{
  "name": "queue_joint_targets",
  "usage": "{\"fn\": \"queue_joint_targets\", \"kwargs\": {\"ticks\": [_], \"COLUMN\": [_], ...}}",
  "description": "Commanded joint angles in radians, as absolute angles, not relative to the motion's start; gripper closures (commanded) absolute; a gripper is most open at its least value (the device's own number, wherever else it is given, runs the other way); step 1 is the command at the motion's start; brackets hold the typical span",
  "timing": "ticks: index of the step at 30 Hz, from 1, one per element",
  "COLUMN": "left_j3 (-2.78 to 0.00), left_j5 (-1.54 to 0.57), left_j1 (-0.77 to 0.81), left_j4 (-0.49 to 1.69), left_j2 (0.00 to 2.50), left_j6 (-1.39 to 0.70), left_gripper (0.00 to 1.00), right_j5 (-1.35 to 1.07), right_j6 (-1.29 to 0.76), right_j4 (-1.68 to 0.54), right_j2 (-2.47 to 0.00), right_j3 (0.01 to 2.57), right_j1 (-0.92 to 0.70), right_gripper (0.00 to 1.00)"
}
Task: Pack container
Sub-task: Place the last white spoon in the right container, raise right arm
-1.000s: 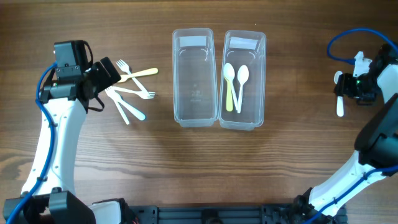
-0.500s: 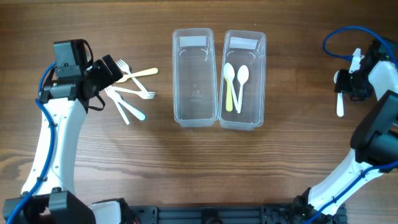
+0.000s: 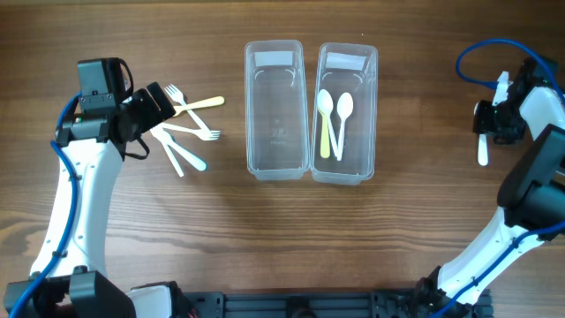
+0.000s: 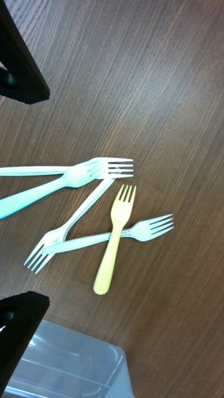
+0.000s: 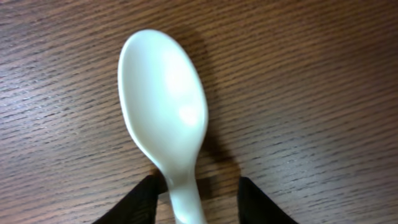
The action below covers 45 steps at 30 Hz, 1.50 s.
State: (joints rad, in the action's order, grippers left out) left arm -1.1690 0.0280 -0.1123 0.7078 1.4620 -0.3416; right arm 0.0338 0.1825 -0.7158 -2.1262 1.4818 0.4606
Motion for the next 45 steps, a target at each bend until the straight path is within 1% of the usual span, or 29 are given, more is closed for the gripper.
{"fn": "queue_joint_targets", "kwargs": {"ticks": [1,3,5,7,11,14,17,20,21,24,30,31,32,33,34,35,36,37,39,40,41,43,45], "left_j3": [-1.189,-1.189,-1.189,-1.189,-1.189,-1.189,-1.189,-1.189,-1.189,-1.189,-1.189,-1.189,-1.189,-1.189,-1.189,-1.189,-1.189,-1.189,-1.189,-1.189,-1.189,-1.189,-1.189], "left_j5": [0.016,0.016,0.016,0.016,0.016,0.016,0.016,0.016,0.016,0.016,0.016,0.016,0.016,0.016,0.016,0.016,0.015,0.015,0.015,0.015,0.015,0.016,0.016], "left_j1": [-0.116,-0.116,-0.116,-0.116,-0.116,-0.116,-0.116,-0.116,-0.116,-0.116,-0.116,-0.116,-0.116,-0.116,-0.116,-0.116,-0.116,-0.116,-0.116,-0.116,-0.116,-0.116,-0.116], "left_j4": [0.709,0.708,0.708,0.708,0.708,0.707,0.703,0.703,0.704,0.704,0.704,0.703,0.699,0.699,0.700,0.701,0.701,0.701,0.701,0.701,0.706,0.717,0.752], "left_j2": [1.471,1.471,1.471,1.471,1.471,1.471,1.471,1.471,1.471,1.471,1.471,1.471,1.471,1.471,1.471,1.471,1.471,1.471,1.471,1.471,1.472,1.477,1.502], "left_j6": [-0.325,-0.325,-0.325,-0.325,-0.325,-0.325,-0.325,-0.325,-0.325,-0.325,-0.325,-0.325,-0.325,-0.325,-0.325,-0.325,-0.325,-0.325,-0.325,-0.325,-0.326,-0.356,-0.501], "left_gripper": [0.00,0.00,0.00,0.00,0.00,0.00,0.00,0.00,0.00,0.00,0.00,0.00,0.00,0.00,0.00,0.00,0.00,0.00,0.00,0.00,0.00,0.00,0.00], "right_j5": [0.044,0.043,0.024,-0.002,-0.039,-0.088,-0.087,-0.087,-0.087,-0.087,-0.125,-0.124,-0.125,-0.125,-0.123,-0.100,-0.072,-0.020,0.114,0.164,0.221,0.245,0.230], "right_j6": [0.179,0.175,0.175,0.126,0.056,-0.002,-0.065,-0.145,-0.180,-0.257,-0.299,-0.298,-0.298,-0.299,-0.298,-0.298,-0.298,-0.298,-0.298,-0.298,-0.297,-0.288,-0.292], "right_j4": [-0.725,-0.736,-0.763,-0.799,-0.859,-0.880,-0.875,-0.850,-0.845,-0.826,-0.807,-0.807,-0.805,-0.804,-0.804,-0.804,-0.804,-0.805,-0.797,-0.795,-0.796,-0.802,-0.812], "right_j2": [-2.175,-2.175,-2.172,-2.151,-2.047,-1.895,-1.745,-1.677,-1.679,-1.722,-1.885,-1.906,-1.913,-1.912,-1.902,-1.884,-1.867,-1.840,-1.774,-1.752,-1.731,-1.724,-1.732], "right_j3": [1.470,1.471,1.477,1.502,1.558,1.572,1.573,1.573,1.572,1.541,1.528,1.528,1.528,1.529,1.534,1.545,1.554,1.565,1.573,1.573,1.573,1.573,1.558], "right_j1": [0.455,0.455,0.451,0.435,0.372,0.270,0.128,-0.020,-0.076,-0.165,-0.261,-0.279,-0.289,-0.289,-0.287,-0.279,-0.271,-0.257,-0.211,-0.186,-0.146,-0.072,0.027], "right_gripper": [0.71,0.86,0.91,0.95,0.96,0.96,0.96,0.96,0.96,0.96,0.96,0.91,0.76,0.67,0.61,0.51,0.47,0.40,0.22,0.18,0.16,0.12,0.08]}}
